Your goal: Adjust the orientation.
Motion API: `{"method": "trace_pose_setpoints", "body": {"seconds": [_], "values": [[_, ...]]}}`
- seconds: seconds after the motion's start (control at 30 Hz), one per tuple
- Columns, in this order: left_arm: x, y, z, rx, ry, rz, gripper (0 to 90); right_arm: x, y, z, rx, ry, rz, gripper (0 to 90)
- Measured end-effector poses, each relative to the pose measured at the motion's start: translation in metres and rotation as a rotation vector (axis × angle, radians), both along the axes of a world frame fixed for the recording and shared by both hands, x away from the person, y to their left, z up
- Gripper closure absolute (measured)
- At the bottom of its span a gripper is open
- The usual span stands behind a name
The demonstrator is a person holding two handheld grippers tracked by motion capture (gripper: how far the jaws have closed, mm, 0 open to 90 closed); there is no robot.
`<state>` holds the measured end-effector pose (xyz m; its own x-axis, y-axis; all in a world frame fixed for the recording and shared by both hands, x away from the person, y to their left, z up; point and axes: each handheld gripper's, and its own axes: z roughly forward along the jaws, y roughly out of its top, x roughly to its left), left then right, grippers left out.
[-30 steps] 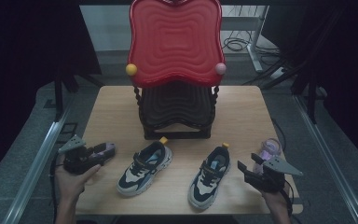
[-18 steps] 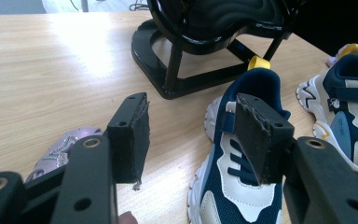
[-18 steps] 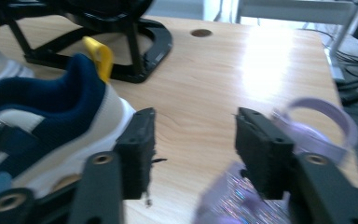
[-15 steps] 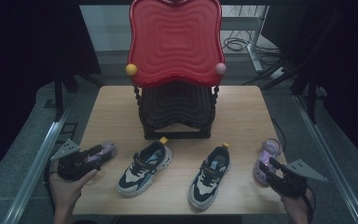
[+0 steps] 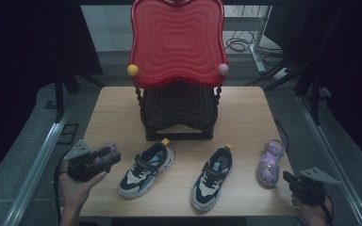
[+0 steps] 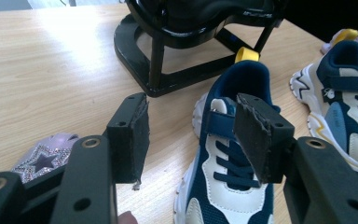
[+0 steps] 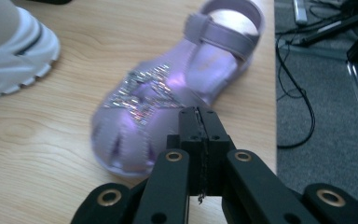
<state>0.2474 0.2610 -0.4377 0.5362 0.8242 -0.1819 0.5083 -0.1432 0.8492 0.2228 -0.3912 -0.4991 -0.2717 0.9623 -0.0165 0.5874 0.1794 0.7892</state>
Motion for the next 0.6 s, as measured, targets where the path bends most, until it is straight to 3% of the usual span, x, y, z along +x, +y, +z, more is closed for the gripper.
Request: {"method": "trace_pose_setpoints", "body": {"seconds": [0.33, 0.6], "values": [[0.004, -0.006, -0.006, 0.036, 0.02, -0.004, 45.5, -0.001, -0.014, -0.014, 0.007, 0.066, -0.012, 90.0], [0.008, -0.012, -0.008, 0.019, 0.026, -0.002, 45.7, 0.003, -0.009, -0.022, 0.005, 0.102, 0.018, 90.0]]}}
